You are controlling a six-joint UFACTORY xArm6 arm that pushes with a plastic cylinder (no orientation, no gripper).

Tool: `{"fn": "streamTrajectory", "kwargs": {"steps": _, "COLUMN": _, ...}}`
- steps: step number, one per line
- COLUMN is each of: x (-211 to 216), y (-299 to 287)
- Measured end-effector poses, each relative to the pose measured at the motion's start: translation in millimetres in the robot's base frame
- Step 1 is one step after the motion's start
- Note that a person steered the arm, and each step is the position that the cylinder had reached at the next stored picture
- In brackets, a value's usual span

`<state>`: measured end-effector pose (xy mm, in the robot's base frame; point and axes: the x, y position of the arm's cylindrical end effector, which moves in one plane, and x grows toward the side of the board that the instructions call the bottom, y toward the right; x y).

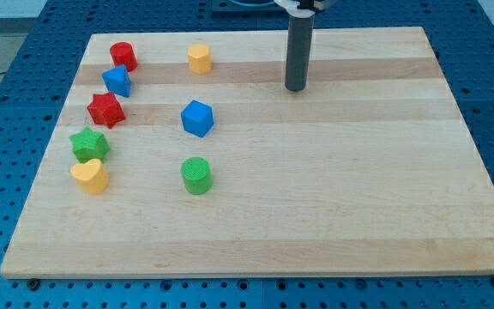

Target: Touch the yellow hexagon to teh right

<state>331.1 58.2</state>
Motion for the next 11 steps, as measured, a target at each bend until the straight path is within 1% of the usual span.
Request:
{"fn": "streamTrajectory", "kwargs": {"steps": 3, "x": -4, "y": -2}}
{"fn": "streamTrajectory", "kwargs": {"steps": 4, "x": -15, "y": -16}}
{"fn": "streamTrajectory", "kwargs": {"steps": 5, "x": -15, "y": -20}}
{"fn": "streamTrajectory", "kwargs": {"steps": 6, "x": -15, "y": -43}}
{"fn": "streamTrajectory", "kwargs": {"steps": 7, "x": -15, "y": -92}}
{"fn": "streamTrajectory", "kwargs": {"steps": 8, "x": -20, "y": -105}}
{"fn": "streamTrajectory", "kwargs": {"steps": 9, "x": -17, "y": -156}}
{"fn": "streamTrajectory", "kwargs": {"steps": 10, "x": -10, "y": -172}}
{"fn": "streamTrajectory", "kwargs": {"steps": 11, "x": -34, "y": -152}}
